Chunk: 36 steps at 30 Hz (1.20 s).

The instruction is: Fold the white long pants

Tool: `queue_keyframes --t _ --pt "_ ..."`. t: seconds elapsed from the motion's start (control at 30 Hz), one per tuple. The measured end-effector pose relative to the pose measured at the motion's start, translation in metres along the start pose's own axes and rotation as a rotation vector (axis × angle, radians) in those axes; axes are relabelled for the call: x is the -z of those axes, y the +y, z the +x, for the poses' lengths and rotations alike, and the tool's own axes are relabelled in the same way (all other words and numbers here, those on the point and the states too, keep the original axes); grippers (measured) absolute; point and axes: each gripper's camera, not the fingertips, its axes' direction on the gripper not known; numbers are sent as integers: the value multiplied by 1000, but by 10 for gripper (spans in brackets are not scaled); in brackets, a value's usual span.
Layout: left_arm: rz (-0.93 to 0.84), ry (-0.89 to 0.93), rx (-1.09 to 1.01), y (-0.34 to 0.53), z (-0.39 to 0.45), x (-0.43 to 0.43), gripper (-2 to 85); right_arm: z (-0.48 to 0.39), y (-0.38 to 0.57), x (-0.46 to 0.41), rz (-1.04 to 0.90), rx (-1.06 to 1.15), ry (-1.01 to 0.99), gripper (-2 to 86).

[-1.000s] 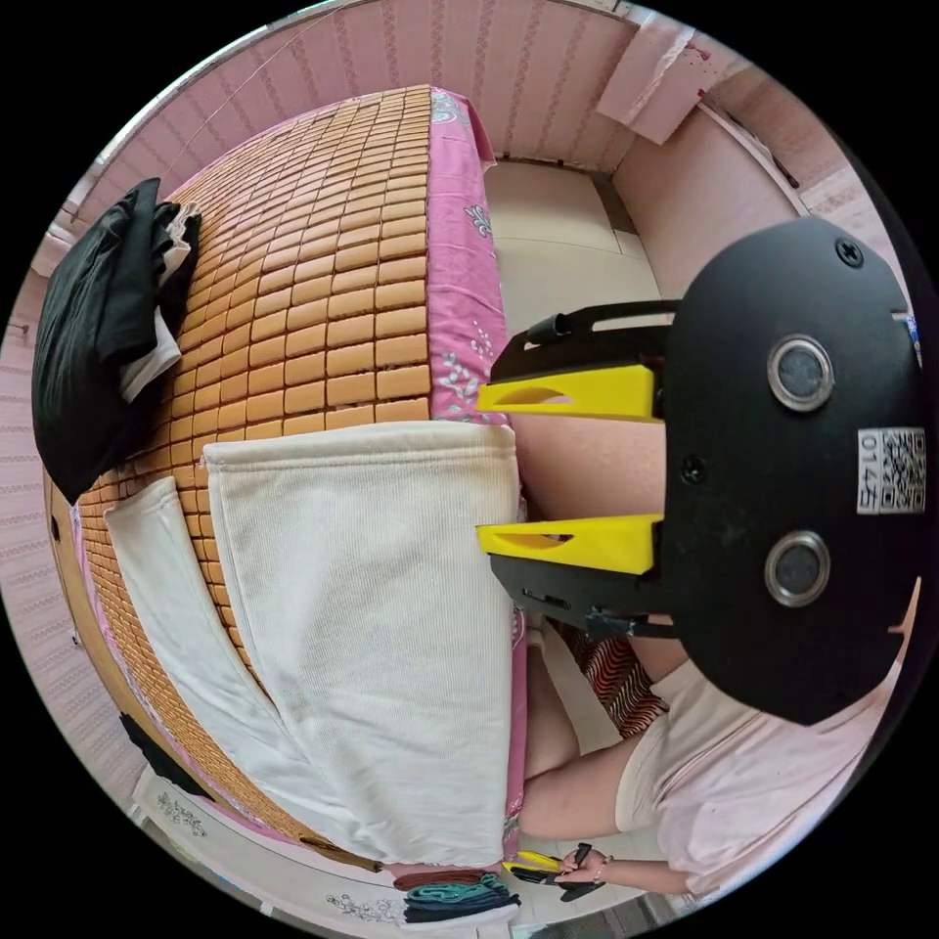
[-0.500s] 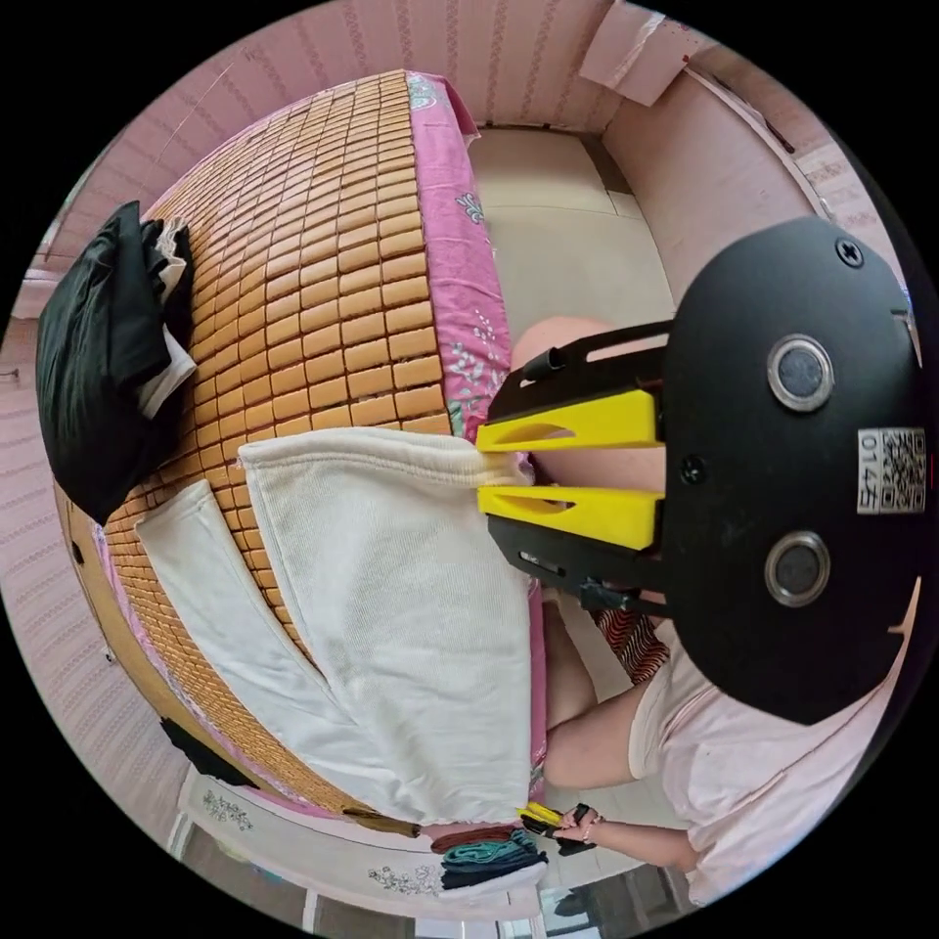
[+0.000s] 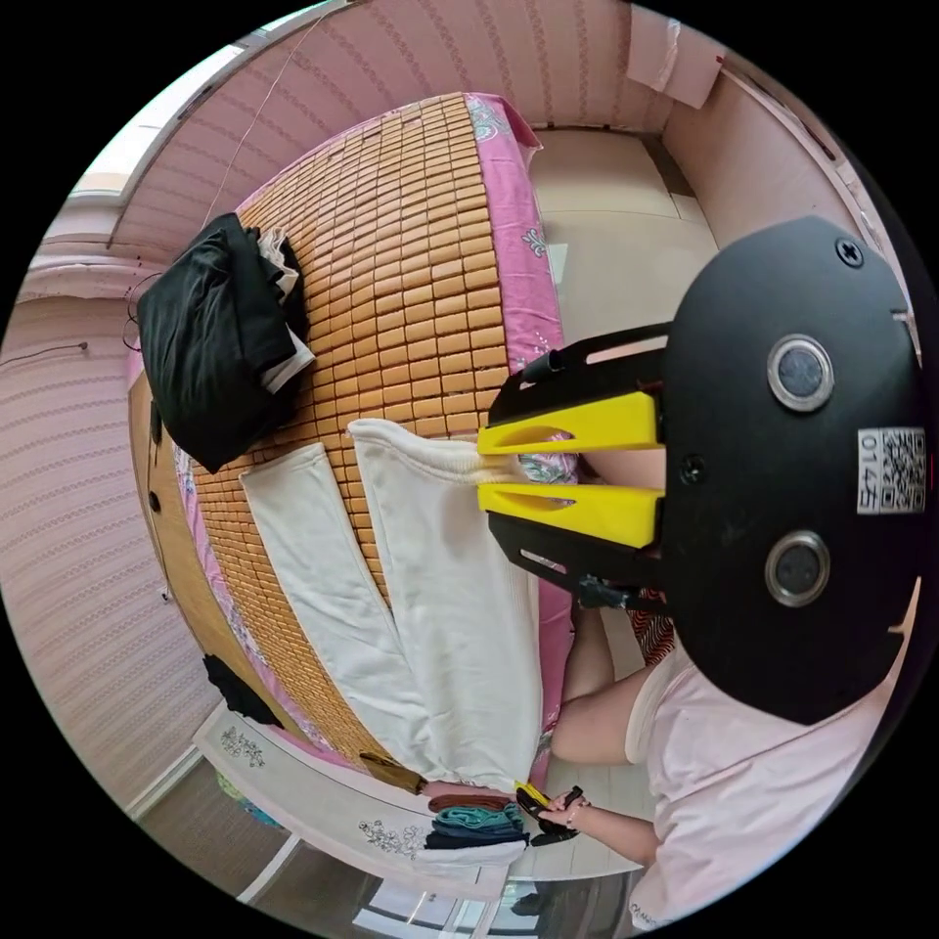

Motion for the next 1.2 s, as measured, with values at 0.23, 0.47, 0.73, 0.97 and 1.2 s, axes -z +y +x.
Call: queue_keyframes --t 0.23,0.47,0.73,0.97,1.2 --pt "143 -6 -281 15 42 70 21 -14 -28 31 101 146 82 35" --pt "284 9 -496 -62 155 89 50 -46 -170 46 187 276 140 50" --pt "234 -36 -332 -109 202 40 97 -24 -230 -8 198 27 113 180" --pt "101 -132 -169 -91 151 3 121 37 -180 -106 -59 -139 11 178" --pt "1 34 107 -108 137 -40 151 51 -185 -136 -9 -335 -107 71"
